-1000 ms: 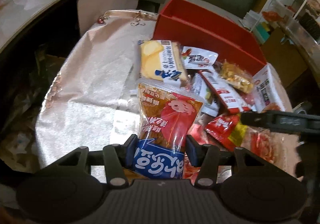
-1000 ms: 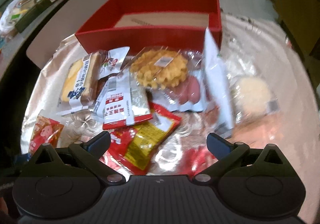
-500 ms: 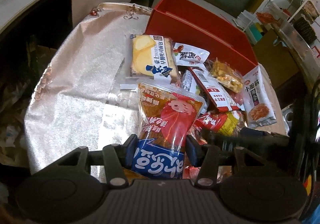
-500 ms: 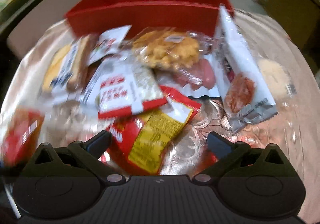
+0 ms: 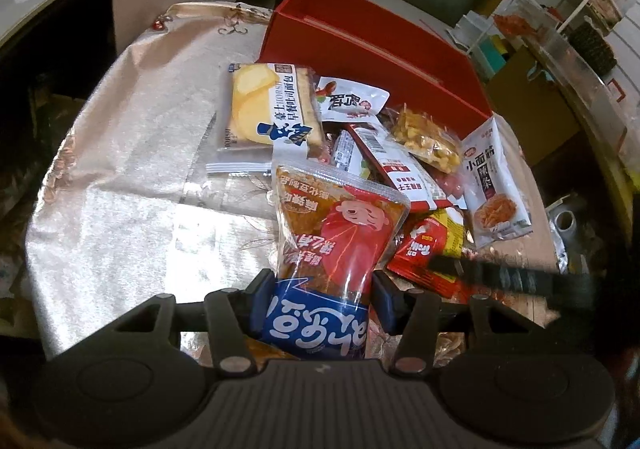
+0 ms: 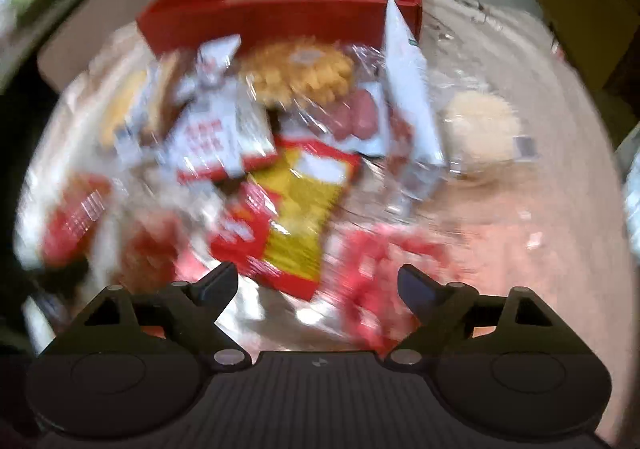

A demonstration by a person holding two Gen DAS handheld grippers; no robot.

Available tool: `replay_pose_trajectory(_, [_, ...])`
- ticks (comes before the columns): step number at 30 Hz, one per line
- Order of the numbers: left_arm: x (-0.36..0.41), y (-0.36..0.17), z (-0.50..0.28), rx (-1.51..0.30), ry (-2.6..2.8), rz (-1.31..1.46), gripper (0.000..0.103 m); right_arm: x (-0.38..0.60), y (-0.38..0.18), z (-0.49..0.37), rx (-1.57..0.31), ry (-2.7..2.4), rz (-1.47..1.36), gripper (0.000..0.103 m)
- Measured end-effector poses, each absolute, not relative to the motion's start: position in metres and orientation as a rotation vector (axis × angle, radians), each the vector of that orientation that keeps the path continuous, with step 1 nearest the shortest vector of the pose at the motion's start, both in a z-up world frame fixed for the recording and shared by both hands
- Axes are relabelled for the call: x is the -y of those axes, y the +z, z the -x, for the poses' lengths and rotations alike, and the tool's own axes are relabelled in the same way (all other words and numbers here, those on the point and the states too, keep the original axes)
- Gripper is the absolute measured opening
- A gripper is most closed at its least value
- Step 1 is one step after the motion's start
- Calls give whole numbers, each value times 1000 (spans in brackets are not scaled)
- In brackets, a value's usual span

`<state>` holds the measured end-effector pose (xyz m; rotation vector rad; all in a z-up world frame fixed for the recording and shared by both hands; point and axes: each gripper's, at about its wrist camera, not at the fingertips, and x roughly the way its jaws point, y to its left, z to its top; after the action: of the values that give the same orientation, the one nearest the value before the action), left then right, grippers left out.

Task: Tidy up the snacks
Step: 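Lower the right tool and grasp the red-yellow chip bag while the left tool holds the pouch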

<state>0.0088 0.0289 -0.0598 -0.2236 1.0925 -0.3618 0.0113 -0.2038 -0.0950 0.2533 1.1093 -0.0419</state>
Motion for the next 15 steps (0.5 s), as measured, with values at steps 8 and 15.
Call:
replay_pose_trajectory(8, [-29,-66,-10,-1102,-324,195,45,165,-115,-48,-1033,-121,-131,92])
replay_pose_trajectory(15, [-22,-66,-6,-1108,-355,169,45,190,-105,-17,-1113,-15,-77,73])
